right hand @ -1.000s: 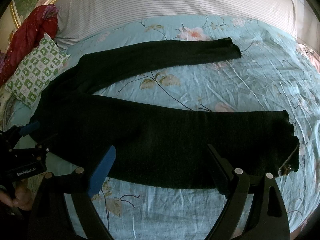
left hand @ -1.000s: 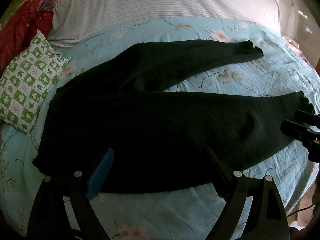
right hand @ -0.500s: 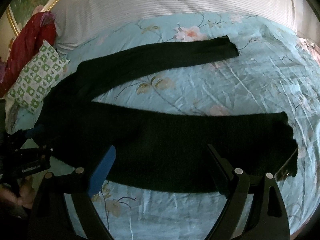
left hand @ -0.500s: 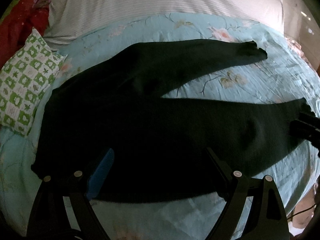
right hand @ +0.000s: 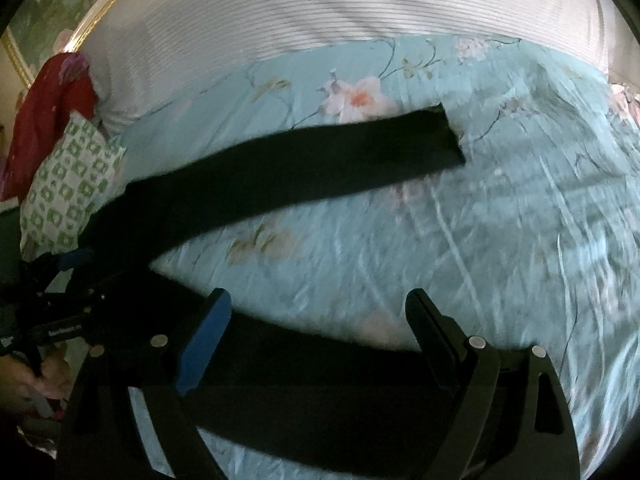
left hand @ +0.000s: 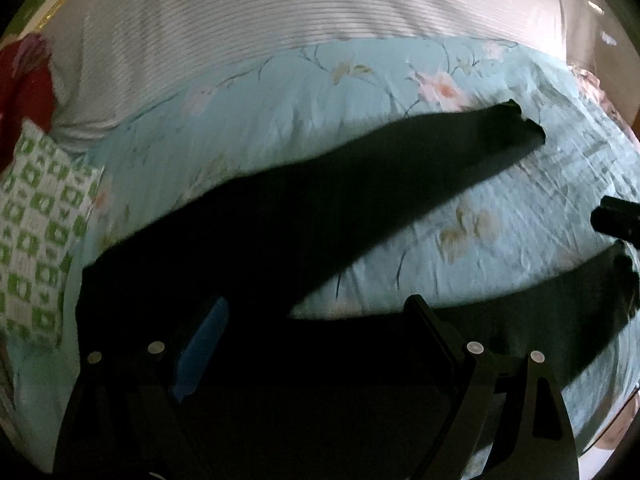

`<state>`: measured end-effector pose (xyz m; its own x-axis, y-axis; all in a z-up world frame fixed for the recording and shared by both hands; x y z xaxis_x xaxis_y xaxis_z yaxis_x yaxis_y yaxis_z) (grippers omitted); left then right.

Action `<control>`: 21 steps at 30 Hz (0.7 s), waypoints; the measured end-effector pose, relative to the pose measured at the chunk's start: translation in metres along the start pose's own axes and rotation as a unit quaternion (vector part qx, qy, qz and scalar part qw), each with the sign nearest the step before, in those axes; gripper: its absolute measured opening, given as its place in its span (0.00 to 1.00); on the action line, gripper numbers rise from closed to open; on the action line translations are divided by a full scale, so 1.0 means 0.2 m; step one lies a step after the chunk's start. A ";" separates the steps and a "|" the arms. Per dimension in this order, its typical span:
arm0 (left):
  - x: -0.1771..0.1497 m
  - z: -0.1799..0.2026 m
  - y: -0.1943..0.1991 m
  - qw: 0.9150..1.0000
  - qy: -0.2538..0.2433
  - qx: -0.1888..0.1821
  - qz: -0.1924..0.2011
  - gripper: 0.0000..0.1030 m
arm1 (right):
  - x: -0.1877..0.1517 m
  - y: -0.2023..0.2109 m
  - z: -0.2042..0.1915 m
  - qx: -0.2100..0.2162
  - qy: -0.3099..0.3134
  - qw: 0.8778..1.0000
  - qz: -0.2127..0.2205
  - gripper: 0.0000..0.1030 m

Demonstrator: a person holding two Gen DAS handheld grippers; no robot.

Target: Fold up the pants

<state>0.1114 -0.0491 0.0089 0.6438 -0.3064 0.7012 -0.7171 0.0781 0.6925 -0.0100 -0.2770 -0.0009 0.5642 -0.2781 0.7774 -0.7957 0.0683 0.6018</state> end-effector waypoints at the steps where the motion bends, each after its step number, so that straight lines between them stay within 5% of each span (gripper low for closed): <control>1: 0.03 0.01 -0.02 1.000 -0.002 -0.001 -0.002 0.87 | 0.03 -0.02 0.02 0.000 -0.004 1.000 -0.001 0.86; 11: 0.35 0.05 -0.30 1.000 -0.026 -0.008 0.000 0.87 | 0.36 -0.26 0.31 -0.020 -0.035 0.999 -0.009 0.86; 21: 0.49 0.09 -0.62 0.999 -0.048 0.000 -0.026 0.87 | 0.52 -0.55 0.50 -0.029 -0.033 0.998 -0.039 0.86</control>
<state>0.2579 -0.1049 -0.0111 0.6514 -0.3986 0.6456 -0.6843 0.0591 0.7268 0.1148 -0.4088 -0.0052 0.6060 -0.3475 0.7155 -0.7352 0.0987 0.6706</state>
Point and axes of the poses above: each gripper's, at about its wrist camera, not at the fingertips, and y roughly against the way its jaws point, z to its right, x to its top, the point moved 3 cm from there along -y, roughly the way its jaws point, and after that the axes turned 15 degrees about z, right-handed, at the moved point
